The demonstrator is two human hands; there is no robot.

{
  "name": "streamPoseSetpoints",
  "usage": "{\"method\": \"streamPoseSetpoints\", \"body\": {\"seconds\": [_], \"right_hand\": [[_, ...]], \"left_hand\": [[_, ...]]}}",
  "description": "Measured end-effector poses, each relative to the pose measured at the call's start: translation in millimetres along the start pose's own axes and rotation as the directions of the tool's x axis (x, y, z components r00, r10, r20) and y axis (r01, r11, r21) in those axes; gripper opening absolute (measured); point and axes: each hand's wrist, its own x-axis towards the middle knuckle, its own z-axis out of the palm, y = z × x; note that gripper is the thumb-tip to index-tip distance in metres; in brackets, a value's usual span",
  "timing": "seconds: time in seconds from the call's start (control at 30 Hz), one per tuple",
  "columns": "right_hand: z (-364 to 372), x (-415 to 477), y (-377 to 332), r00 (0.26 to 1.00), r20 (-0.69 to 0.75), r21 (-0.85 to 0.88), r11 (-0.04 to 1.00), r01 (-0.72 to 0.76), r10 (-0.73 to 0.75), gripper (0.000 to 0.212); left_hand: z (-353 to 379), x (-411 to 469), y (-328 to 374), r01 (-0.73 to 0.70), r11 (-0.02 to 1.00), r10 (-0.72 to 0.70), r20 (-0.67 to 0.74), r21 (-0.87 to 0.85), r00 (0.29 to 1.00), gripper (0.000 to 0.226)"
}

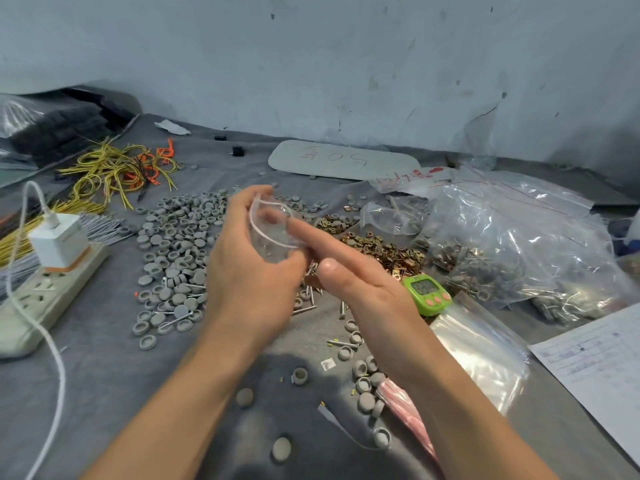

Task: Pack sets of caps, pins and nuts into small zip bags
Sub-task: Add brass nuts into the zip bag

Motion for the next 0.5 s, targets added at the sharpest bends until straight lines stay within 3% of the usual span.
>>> {"method": "streamPoseSetpoints", "body": {"seconds": [0.1,0.17,0.27,0.37,0.5], "right_hand": [[-5,-2,0,0.977,-0.167,-0.127,0.980,-0.154,0.132,0.036],[-14,-4,1,0.918,-0.339,-0.331,0.886,-0.323,0.208,0.035],[-35,-5,7,0.842,-0.463,-0.640,0.554,-0.533,0.276,0.023],[-51,-4,10,0.766,-0.529,-0.722,0.281,-0.633,0.366,0.031],[-52,-3,12,0.786,-0.469,-0.806,0.168,-0.567,0.403,0.041]], "left_hand": [[-8,7,-7,-0.164,0.956,0.177,-0.035,0.243,0.984,0.054],[-12,13,-12,-0.235,0.877,0.238,0.047,0.419,0.970,0.058],[-4,10,-15,-0.278,0.787,0.101,0.330,0.550,0.939,0.077],[12,-2,-20,-0.382,0.717,-0.006,0.553,0.583,0.833,0.105],[22,-4,-26,-0.447,0.688,0.008,0.610,0.572,0.792,0.105]]}}
